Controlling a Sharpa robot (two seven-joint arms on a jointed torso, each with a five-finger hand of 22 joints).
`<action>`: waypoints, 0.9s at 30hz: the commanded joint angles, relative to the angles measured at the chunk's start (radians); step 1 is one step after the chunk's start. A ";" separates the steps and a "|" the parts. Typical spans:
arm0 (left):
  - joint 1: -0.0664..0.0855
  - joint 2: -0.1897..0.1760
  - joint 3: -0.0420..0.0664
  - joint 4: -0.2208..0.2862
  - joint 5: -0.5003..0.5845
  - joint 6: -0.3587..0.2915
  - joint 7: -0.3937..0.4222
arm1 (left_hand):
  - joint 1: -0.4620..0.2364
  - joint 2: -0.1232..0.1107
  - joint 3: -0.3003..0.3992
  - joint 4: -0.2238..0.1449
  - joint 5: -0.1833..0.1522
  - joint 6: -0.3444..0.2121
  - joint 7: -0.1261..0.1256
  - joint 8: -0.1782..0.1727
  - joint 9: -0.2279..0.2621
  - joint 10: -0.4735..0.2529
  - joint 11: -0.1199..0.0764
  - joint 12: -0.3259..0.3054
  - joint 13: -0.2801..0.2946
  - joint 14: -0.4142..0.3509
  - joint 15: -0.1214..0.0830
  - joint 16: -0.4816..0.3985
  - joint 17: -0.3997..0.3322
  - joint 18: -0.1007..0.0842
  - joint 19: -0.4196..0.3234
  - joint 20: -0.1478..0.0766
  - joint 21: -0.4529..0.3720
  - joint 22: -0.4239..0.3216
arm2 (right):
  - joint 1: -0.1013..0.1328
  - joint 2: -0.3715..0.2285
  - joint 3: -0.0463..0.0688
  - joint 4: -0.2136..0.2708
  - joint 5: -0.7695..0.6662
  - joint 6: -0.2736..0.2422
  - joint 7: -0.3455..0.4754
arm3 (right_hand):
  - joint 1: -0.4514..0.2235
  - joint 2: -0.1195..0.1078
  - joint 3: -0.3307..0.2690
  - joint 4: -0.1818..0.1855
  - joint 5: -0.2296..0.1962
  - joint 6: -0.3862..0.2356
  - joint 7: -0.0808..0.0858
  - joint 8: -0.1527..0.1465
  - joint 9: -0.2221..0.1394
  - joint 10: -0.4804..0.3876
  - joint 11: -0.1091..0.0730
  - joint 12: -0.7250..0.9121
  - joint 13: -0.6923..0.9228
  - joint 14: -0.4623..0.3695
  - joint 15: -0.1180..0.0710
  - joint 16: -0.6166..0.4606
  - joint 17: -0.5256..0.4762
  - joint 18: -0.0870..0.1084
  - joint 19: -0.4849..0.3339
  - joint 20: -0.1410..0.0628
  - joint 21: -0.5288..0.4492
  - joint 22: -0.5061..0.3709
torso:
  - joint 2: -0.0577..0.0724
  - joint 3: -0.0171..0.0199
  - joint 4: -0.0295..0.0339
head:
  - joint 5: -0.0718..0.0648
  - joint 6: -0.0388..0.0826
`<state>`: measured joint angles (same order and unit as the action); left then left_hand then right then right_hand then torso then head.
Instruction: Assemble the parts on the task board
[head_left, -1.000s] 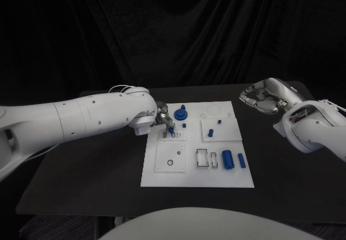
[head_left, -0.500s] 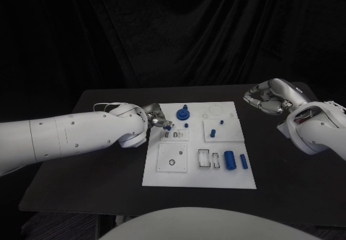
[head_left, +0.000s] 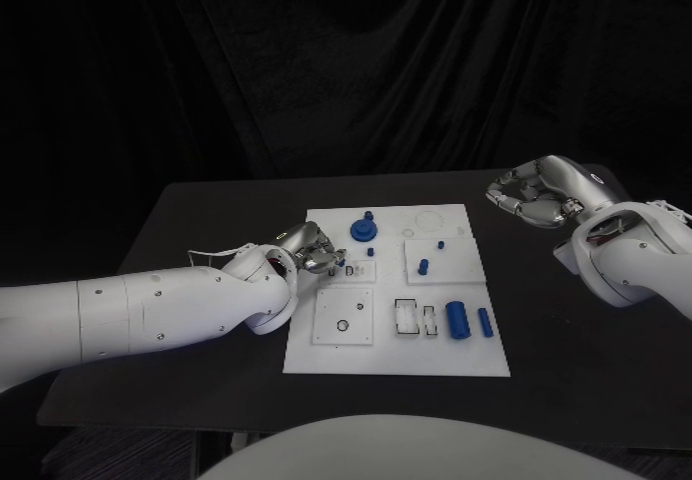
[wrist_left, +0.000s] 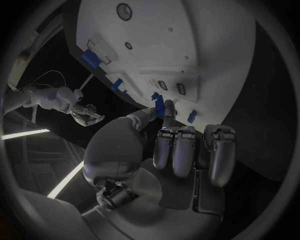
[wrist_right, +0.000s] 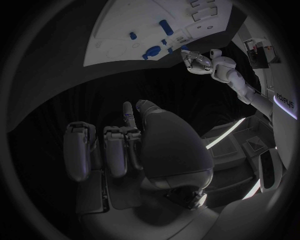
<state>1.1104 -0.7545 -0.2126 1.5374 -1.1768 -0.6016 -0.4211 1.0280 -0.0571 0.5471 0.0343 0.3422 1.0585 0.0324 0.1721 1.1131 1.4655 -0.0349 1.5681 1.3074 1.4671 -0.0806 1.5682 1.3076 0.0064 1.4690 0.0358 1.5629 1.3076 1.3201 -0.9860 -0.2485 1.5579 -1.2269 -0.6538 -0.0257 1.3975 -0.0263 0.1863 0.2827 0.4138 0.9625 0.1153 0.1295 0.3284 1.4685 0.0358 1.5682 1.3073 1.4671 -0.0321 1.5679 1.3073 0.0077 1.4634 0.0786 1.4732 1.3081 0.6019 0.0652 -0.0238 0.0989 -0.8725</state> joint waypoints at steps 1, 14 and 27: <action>-0.009 0.014 0.001 -0.010 -0.027 -0.065 0.041 | -0.001 -0.013 0.018 -0.009 0.001 0.011 -0.005 0.001 -0.002 0.105 -0.007 0.003 0.263 0.104 -0.006 0.003 0.263 -0.006 0.101 -0.007 0.007 0.263 | -0.002 -0.001 0.001 0.002 -0.003 -0.021 -0.003 | 0.001 -0.008 0.007 -0.002 0.004 0.007 0.002 -0.004 -0.001 0.102 0.005 0.003 0.264 0.104 0.008 0.003 0.263 0.019 0.047 0.007 -0.002 0.227 | -0.007 0.0016 0.0045 | -0.002 0.000; -0.030 0.044 0.001 -0.037 -0.028 -0.032 0.028 | -0.008 -0.015 0.012 0.018 -0.019 0.020 -0.006 -0.002 -0.007 0.105 -0.009 0.003 0.263 0.104 -0.008 0.003 0.263 -0.006 0.101 -0.010 0.007 0.263 | -0.002 0.002 0.001 0.001 -0.003 -0.019 -0.004 | 0.004 -0.009 0.008 -0.003 0.007 0.009 0.001 -0.003 -0.001 0.102 0.005 0.003 0.264 0.104 0.008 0.003 0.263 0.019 0.048 0.007 -0.001 0.227 | -0.010 0.0016 0.0023 | -0.003 0.000; -0.051 0.068 0.001 -0.063 -0.028 -0.025 0.034 | -0.012 -0.017 0.005 0.027 -0.021 0.023 -0.007 -0.003 -0.008 0.105 -0.009 0.003 0.263 0.104 -0.009 0.003 0.263 -0.006 0.101 -0.011 0.006 0.263 | -0.002 0.001 0.001 0.003 -0.003 -0.017 -0.005 | 0.004 -0.009 0.008 -0.003 0.007 0.009 0.001 -0.003 -0.001 0.102 0.005 0.003 0.264 0.104 0.008 0.003 0.263 0.019 0.048 0.007 -0.001 0.227 | -0.008 0.0014 0.0015 | -0.006 0.000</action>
<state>1.0613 -0.6896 -0.2121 1.4746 -1.2016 -0.6281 -0.4072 1.0175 -0.0676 0.5520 0.0570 0.3266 1.0734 0.0281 0.1714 1.1063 1.4655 -0.0349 1.5681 1.3074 1.4671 -0.0804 1.5682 1.3074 0.0063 1.4654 0.0323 1.5668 1.3074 1.3199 -0.9833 -0.2485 1.5582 -1.2269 -0.6574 -0.0255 1.3975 -0.0263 0.1891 0.2798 0.4138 0.9625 0.1153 0.1295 0.3284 1.4685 0.0358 1.5682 1.3073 1.4671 -0.0320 1.5679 1.3073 0.0077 1.4635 0.0787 1.4733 1.3077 0.5933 0.0673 -0.0227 0.0946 -0.8725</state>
